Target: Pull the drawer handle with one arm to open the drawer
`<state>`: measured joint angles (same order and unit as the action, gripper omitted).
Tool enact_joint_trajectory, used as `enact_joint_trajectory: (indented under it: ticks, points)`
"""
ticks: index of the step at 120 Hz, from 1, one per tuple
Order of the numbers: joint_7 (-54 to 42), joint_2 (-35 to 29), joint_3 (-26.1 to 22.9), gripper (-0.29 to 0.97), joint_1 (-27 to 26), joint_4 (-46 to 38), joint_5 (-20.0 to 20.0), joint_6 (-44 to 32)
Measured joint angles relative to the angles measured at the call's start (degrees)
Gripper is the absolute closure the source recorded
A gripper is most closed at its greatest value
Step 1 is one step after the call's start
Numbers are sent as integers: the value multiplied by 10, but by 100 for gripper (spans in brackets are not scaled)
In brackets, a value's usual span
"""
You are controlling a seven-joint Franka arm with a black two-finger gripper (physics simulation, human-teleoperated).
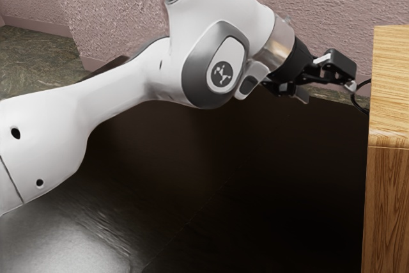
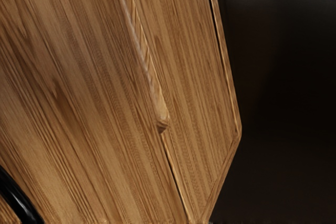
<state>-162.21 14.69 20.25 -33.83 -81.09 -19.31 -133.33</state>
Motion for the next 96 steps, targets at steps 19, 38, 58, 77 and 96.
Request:
enact_joint_trajectory:
  ticks: [19, 38, 58, 77, 96]
  points:
    - [1, 13, -1, 0, 1, 14, -16, -8]
    - [1, 18, -1, 0, 6, 7, -21, -13]
    - [2, 9, -1, 0, 5, 1, -21, -14]
    - [1, -10, 0, 1, 5, -21, -20, -15]
    - [1, -17, 0, 1, 3, -33, -19, -15]
